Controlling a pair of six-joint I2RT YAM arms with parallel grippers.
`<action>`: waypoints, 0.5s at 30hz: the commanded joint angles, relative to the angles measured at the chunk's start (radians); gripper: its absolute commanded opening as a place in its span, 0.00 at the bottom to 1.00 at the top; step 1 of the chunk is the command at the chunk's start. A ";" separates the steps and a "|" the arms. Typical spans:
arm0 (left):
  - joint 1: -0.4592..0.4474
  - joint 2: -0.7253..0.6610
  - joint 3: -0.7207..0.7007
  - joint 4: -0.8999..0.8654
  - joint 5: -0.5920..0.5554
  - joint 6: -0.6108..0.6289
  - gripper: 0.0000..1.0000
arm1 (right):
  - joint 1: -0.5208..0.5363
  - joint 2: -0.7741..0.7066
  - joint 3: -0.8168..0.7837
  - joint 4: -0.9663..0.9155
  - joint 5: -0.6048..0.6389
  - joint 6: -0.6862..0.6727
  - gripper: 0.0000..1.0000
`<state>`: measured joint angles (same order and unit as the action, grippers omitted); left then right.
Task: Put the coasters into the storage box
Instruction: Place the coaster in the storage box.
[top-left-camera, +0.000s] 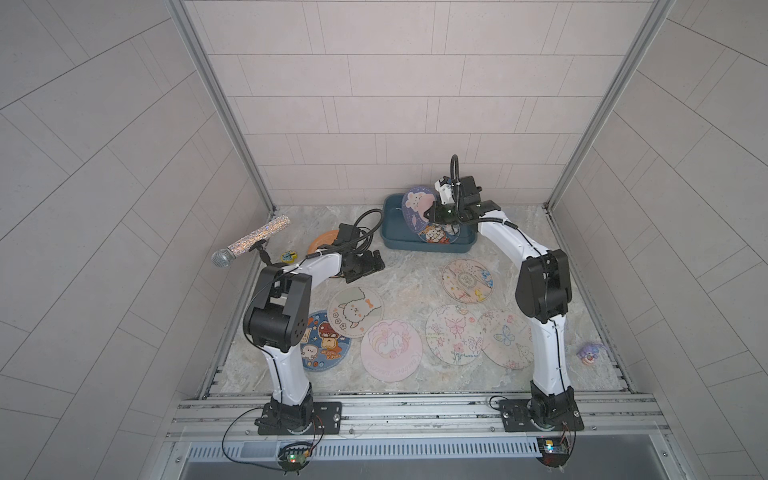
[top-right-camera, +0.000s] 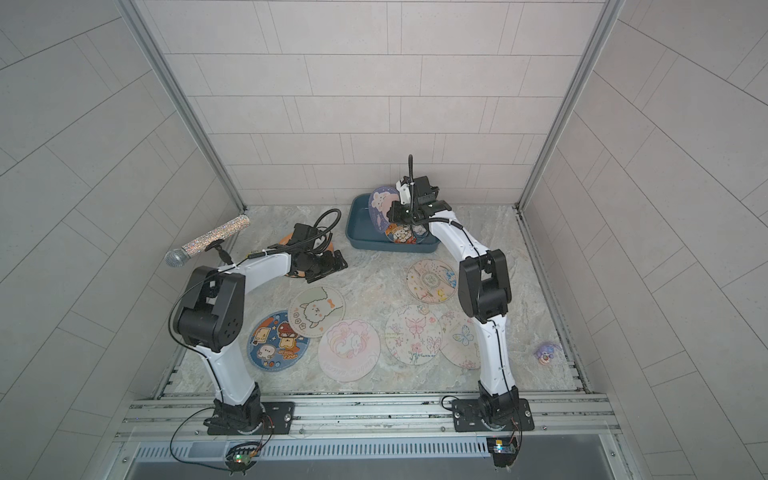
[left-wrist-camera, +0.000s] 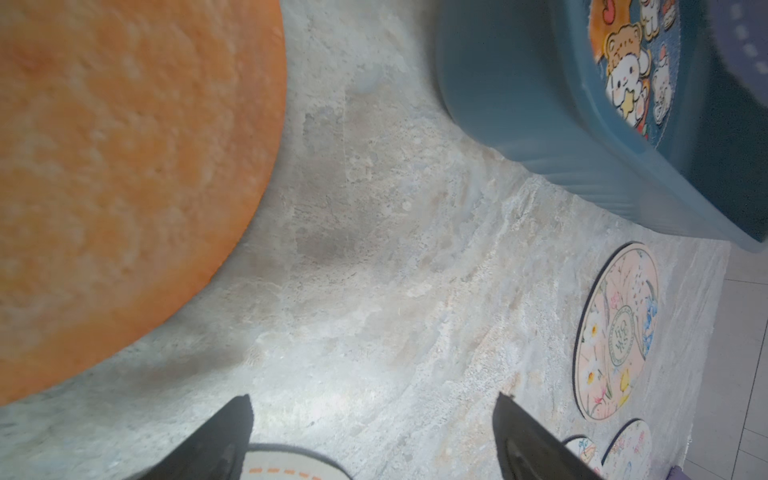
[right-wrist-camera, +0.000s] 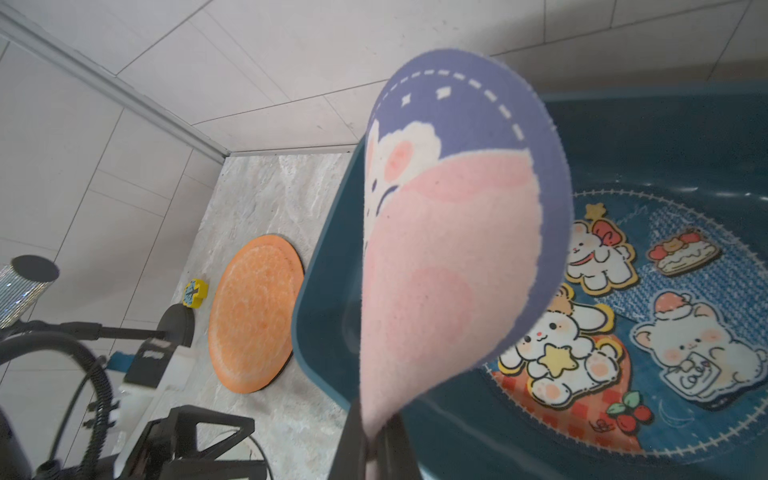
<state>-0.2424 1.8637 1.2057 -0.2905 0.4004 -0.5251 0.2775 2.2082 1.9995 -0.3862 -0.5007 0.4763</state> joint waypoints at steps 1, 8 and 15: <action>0.006 -0.023 -0.010 0.004 0.003 -0.005 0.96 | -0.014 0.053 0.060 -0.003 0.015 0.015 0.00; 0.006 -0.027 0.002 -0.011 -0.006 0.007 0.98 | -0.040 0.160 0.171 -0.183 0.126 -0.070 0.00; 0.003 -0.031 0.008 -0.021 -0.018 0.016 0.99 | -0.044 0.150 0.192 -0.293 0.273 -0.141 0.14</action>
<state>-0.2424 1.8637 1.2057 -0.2955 0.3950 -0.5228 0.2390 2.3798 2.1712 -0.6102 -0.3153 0.3843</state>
